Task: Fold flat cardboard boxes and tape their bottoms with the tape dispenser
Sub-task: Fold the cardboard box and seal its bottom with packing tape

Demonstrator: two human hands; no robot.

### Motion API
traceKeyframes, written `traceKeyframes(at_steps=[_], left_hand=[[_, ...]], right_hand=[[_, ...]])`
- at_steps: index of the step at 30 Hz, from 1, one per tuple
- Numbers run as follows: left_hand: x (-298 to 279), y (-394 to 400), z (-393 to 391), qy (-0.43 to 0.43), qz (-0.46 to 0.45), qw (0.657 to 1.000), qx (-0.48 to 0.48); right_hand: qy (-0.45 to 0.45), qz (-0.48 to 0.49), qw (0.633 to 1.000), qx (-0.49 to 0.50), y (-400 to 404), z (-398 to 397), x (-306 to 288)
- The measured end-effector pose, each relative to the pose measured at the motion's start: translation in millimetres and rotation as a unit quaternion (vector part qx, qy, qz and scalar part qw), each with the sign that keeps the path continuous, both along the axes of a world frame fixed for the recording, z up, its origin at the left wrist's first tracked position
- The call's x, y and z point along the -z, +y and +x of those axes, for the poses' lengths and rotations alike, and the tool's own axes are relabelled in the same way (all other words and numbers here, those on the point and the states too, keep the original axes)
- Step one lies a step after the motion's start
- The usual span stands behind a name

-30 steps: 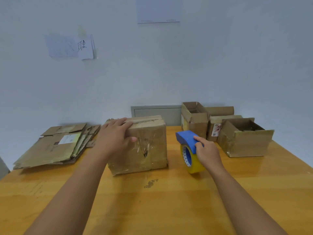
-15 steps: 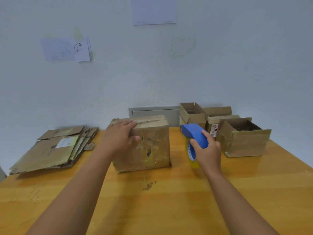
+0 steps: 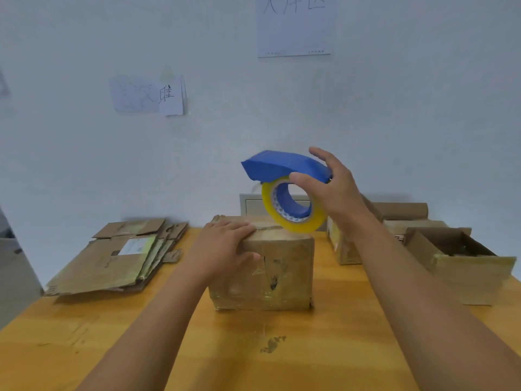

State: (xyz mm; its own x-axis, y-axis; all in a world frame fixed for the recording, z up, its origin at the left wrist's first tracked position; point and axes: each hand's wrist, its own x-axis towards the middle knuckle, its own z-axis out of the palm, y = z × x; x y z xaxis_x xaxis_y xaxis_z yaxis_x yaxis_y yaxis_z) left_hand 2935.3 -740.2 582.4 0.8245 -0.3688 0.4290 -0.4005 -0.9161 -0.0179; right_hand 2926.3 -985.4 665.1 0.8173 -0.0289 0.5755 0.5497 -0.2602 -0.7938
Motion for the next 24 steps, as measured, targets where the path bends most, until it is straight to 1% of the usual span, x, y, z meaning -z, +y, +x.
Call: traceKeyframes(at_steps=[4, 8, 9, 11, 13, 15, 18, 20, 21, 22, 24], left_hand=[[-3.9, 4.9, 4.3, 0.013, -0.023, 1.000, 0.012], [-6.0, 9.9, 4.5, 0.032, -0.045, 0.998, 0.032], [-5.5, 10.9, 3.9, 0.042, -0.063, 0.996, 0.037], [-6.1, 13.5, 2.9, 0.075, -0.151, 0.985, 0.041], [-10.4, 15.0, 5.3, 0.106, -0.268, 0.957, 0.027], [-17.5, 14.8, 9.9, 0.141, -0.372, 0.917, 0.004], [-33.0, 10.8, 13.4, 0.224, -0.515, 0.827, -0.039], [-43.9, 9.9, 16.3, 0.251, -0.575, 0.777, -0.054], [-48.6, 9.9, 17.4, 0.259, -0.593, 0.761, -0.050], [-53.1, 10.0, 18.4, 0.272, -0.598, 0.752, -0.045], [-59.5, 9.0, 21.1, 0.308, -0.577, 0.755, -0.041]], right_hand=[[0.035, -0.048, 0.998, -0.029, 14.6, 24.8, -0.1], [0.048, -0.053, 0.997, -0.034, 10.4, 33.2, 5.9], [0.055, -0.060, 0.996, -0.034, 8.5, 33.3, 6.7], [0.066, -0.080, 0.994, -0.033, 6.9, 32.6, 8.9], [0.065, -0.084, 0.994, -0.027, 8.4, 32.2, 11.8], [0.058, -0.068, 0.996, -0.019, 11.1, 31.7, 14.5], [0.049, -0.033, 0.998, -0.018, 12.5, 31.6, 17.1], [0.045, -0.013, 0.999, -0.019, 11.7, 32.5, 18.2], [0.042, -0.005, 0.999, -0.020, 11.3, 32.7, 18.6], [0.040, 0.001, 0.999, -0.021, 10.9, 32.6, 19.1], [0.036, 0.009, 0.999, -0.024, 10.2, 31.4, 20.5]])
